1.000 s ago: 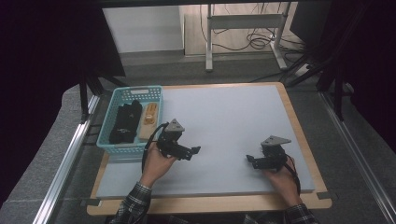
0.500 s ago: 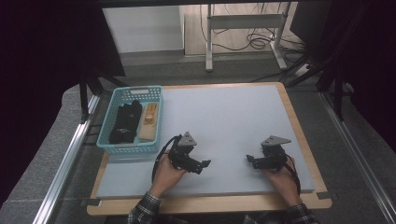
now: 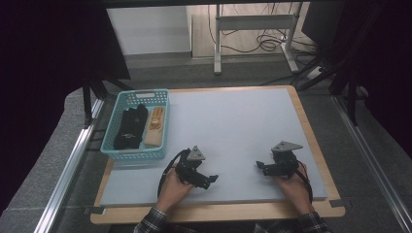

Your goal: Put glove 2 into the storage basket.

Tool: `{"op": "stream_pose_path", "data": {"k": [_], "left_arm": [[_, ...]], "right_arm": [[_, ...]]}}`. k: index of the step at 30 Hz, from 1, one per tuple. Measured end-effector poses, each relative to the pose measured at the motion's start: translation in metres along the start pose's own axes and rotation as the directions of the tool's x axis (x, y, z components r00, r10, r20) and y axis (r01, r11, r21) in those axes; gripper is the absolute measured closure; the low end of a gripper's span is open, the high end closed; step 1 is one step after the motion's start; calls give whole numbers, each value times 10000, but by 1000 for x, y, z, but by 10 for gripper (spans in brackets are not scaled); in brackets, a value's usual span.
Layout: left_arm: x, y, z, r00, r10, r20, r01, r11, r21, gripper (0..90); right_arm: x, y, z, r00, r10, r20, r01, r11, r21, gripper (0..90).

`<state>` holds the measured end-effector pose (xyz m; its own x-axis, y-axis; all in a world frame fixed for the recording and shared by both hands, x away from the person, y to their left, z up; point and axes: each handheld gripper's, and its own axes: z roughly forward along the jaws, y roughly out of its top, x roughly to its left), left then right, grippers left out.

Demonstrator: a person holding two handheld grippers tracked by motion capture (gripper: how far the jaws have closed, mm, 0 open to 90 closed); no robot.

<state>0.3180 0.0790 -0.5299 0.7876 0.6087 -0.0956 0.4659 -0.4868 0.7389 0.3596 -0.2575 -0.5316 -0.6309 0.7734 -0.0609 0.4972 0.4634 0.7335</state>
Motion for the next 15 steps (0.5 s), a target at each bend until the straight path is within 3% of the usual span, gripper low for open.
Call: {"op": "stream_pose_path", "data": {"k": [10,15], "left_arm": [[-7,-11,11,9981,343,-513,-308,9973,667,0],[-8,-11,12,9973,375,-627,-330,9969,718,0]], "right_arm": [[0,0,0,10000,-24,2,24,10000,5,169],[0,0,0,10000,-25,2,25,10000,10,170]]}}
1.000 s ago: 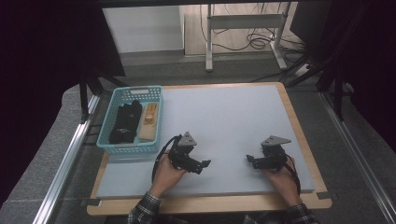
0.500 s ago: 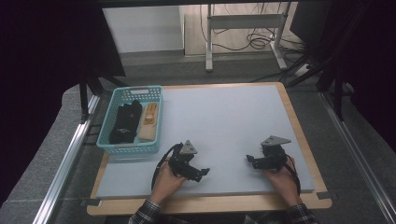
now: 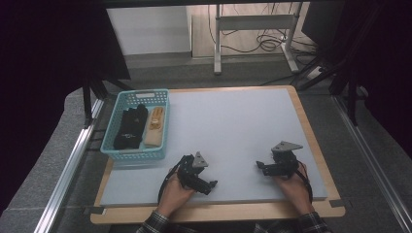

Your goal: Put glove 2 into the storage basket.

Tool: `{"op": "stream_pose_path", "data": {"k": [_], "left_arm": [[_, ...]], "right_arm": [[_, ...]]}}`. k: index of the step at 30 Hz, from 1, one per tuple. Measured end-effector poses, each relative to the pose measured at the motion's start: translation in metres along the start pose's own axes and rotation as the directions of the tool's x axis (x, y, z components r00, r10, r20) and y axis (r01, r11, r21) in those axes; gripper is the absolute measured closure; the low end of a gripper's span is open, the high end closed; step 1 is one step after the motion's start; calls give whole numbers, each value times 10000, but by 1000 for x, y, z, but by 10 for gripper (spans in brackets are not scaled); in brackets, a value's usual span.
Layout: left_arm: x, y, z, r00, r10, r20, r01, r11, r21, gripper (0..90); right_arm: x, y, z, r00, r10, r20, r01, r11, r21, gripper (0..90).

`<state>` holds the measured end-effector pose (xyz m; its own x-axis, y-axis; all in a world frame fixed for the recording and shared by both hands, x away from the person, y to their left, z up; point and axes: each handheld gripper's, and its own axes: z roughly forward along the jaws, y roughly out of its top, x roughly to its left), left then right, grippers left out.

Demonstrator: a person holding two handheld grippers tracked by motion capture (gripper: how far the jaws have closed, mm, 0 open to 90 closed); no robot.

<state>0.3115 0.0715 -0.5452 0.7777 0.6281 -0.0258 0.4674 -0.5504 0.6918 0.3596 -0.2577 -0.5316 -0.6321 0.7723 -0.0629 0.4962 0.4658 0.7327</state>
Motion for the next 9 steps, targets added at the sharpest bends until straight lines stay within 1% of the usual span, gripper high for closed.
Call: {"op": "stream_pose_path", "data": {"k": [9], "left_arm": [[0,0,1,10000,-83,42,83,10000,-10,0]], "right_arm": [[0,0,0,10000,26,-13,-26,10000,10,169]]}}
